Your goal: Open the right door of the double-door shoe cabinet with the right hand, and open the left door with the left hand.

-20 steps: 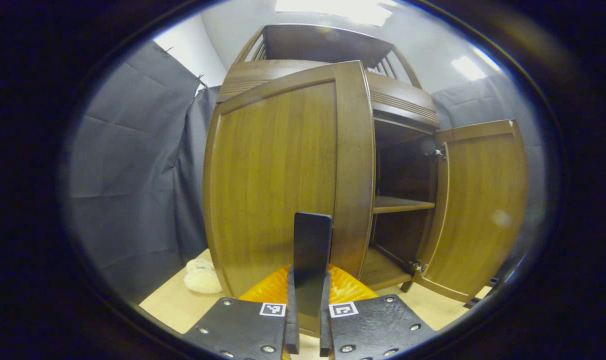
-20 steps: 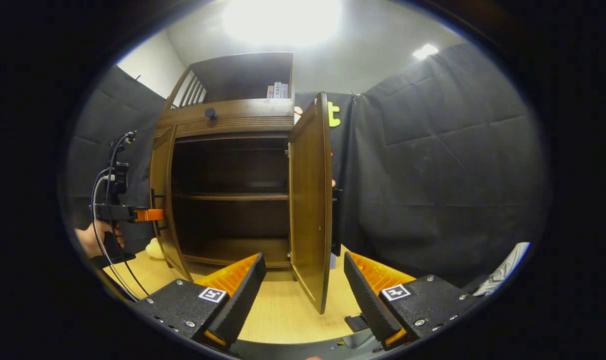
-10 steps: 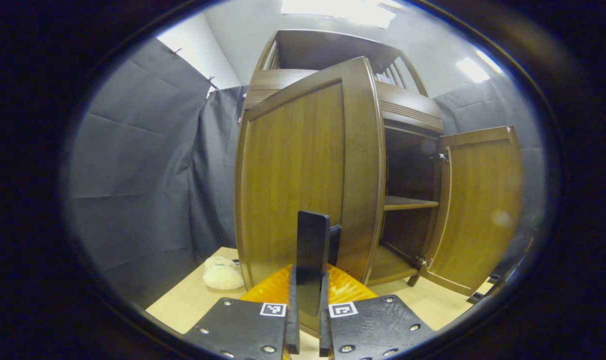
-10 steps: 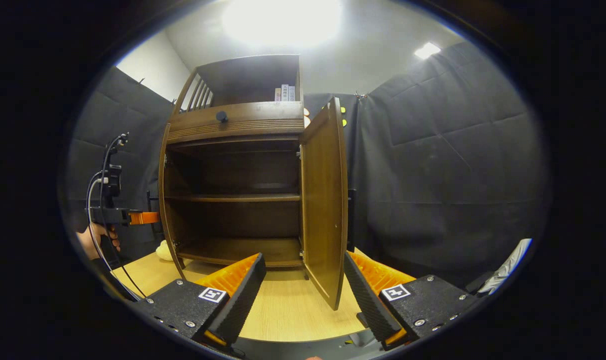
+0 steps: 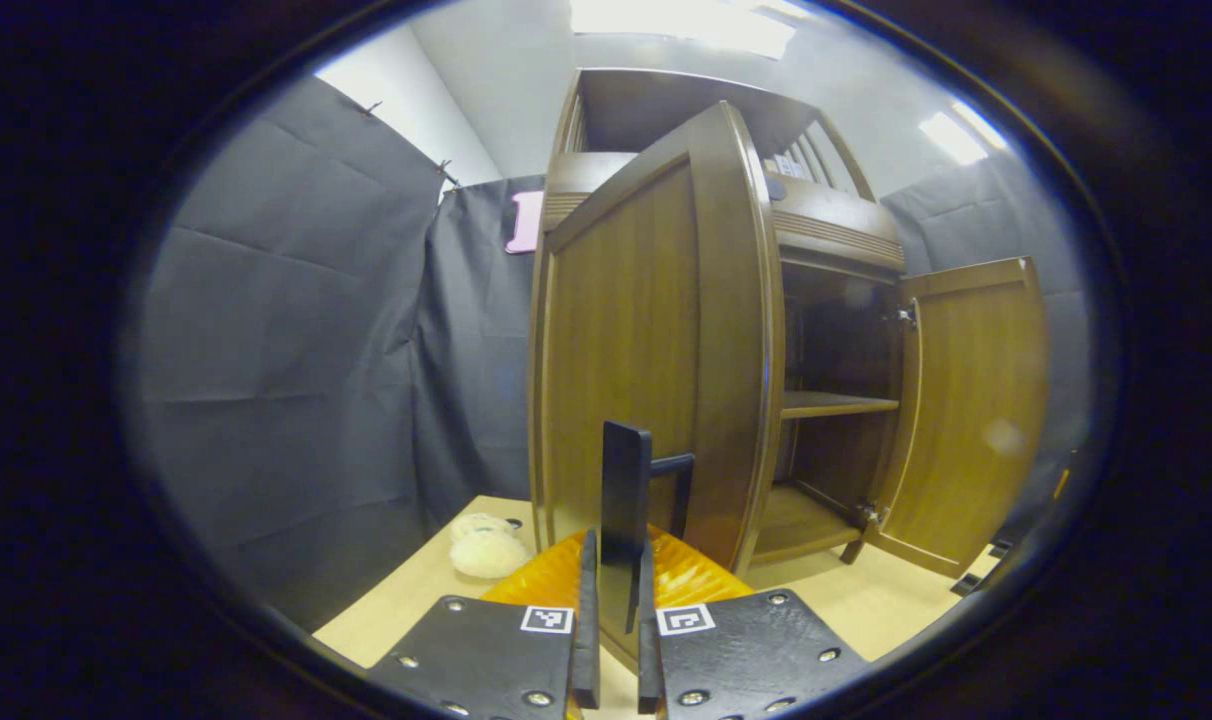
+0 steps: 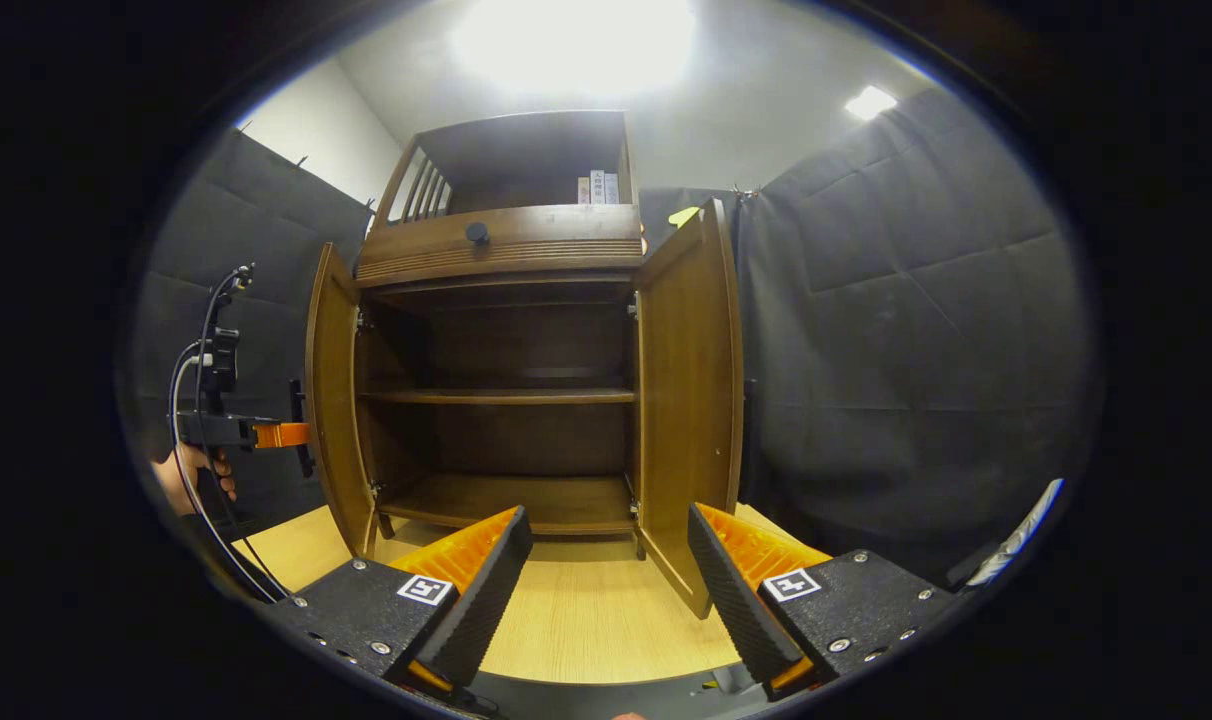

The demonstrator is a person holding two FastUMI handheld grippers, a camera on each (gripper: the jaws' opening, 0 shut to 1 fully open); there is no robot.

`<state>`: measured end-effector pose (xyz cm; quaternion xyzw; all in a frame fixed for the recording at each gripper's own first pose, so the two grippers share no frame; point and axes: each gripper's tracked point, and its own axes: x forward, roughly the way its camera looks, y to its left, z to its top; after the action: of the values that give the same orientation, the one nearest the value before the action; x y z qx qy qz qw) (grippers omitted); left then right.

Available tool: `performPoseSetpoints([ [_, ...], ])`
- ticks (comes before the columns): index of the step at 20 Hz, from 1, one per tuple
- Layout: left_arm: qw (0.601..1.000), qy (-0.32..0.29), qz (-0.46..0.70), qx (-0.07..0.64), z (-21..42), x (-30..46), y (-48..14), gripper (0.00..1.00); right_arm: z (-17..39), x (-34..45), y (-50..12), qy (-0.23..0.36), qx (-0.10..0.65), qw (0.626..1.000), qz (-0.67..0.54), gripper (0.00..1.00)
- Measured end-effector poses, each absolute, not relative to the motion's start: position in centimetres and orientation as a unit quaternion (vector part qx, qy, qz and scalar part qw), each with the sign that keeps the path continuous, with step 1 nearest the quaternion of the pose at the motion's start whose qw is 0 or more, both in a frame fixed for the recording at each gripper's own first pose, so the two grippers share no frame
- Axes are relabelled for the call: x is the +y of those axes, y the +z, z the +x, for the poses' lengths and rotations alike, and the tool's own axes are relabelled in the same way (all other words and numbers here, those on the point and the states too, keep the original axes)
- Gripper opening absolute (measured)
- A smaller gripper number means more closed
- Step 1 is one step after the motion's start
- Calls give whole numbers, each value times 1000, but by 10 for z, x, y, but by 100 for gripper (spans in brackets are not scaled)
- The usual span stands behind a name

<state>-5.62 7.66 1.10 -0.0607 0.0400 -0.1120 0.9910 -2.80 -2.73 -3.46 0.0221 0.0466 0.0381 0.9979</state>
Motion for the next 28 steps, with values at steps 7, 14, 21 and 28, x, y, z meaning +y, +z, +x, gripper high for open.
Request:
performPoseSetpoints([
  [7,995,-65,-65,37,-57,131,7,15,-25,-15,-34,49,46,997,23,96],
  [14,997,-41,-56,34,-69,168,3,15,-24,5,-32,66,46,996,25,96],
  [21,999,-11,-42,26,-84,212,7,9,-26,8,-19,63,34,997,25,96],
  [28,998,21,-52,9,-104,256,25,18,-21,-8,6,55,13,998,24,95],
])
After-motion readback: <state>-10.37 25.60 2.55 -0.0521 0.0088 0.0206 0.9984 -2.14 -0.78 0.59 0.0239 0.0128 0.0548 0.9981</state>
